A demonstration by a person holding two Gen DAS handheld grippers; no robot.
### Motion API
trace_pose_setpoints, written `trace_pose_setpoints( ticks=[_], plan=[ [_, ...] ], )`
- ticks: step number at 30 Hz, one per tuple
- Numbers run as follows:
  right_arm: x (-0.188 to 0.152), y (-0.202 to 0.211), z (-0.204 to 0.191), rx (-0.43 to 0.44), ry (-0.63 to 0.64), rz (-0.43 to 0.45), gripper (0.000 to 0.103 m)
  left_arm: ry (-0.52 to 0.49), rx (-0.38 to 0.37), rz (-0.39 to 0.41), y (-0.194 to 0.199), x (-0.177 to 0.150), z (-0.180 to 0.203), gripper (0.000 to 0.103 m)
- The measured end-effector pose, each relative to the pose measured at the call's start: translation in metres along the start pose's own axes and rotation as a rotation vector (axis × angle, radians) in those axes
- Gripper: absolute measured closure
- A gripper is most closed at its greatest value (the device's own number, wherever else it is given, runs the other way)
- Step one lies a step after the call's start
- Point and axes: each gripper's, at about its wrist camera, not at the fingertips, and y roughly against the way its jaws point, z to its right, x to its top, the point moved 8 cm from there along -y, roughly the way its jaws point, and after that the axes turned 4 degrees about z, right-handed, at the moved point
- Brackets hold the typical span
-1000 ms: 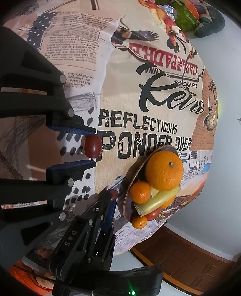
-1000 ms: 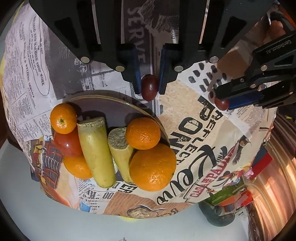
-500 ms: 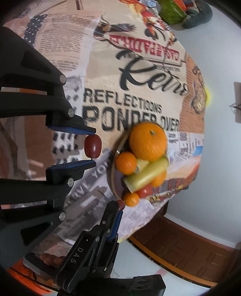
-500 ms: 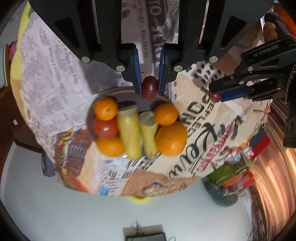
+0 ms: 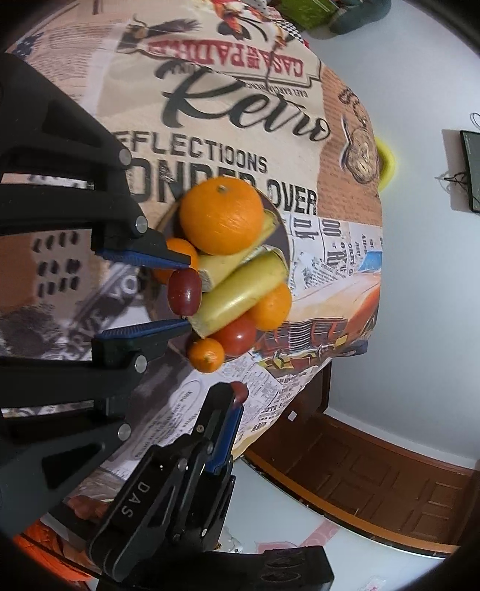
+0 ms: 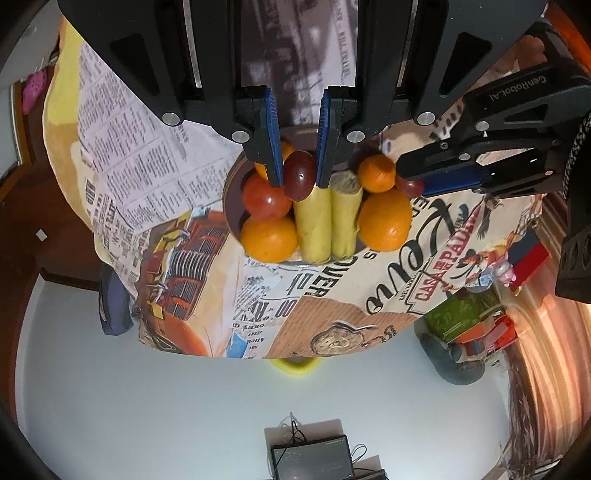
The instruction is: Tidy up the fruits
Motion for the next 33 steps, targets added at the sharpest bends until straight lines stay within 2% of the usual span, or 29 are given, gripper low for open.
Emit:
trace_pose_setpoints(
  ticks=[5,15,17,19,22,28,33],
  plan=[
    [0.007,-0.017,0.006,0.006,0.004,-0.008,0.087,0.000,0.006,-0.006,-0.017,0.008,-0.002,0.075],
    [0.000,-0.042,0.011,0.014,0.007,-0.035,0.086,0.016,0.014,-0.010,-0.039,0.010,-0.008,0.075],
    [0.000,-0.045,0.013,0.022,-0.006,-0.042,0.086,0.027,0.013,-0.014,-0.041,0.009,-0.009,0.069],
    [-0.001,-0.047,0.014,0.028,-0.022,-0.050,0.084,0.032,0.008,-0.011,-0.041,0.009,-0.009,0.067],
    [-0.002,-0.047,0.017,0.020,-0.028,-0.048,0.075,0.027,0.013,-0.006,-0.039,0.010,-0.008,0.066],
    [0.005,-0.031,0.019,0.012,-0.027,-0.022,0.075,0.036,0.017,0.031,-0.019,0.017,-0.008,0.066],
    [0.023,0.007,0.016,0.004,-0.034,0.051,0.074,0.020,0.043,0.118,0.025,0.033,-0.003,0.066]
  ],
)
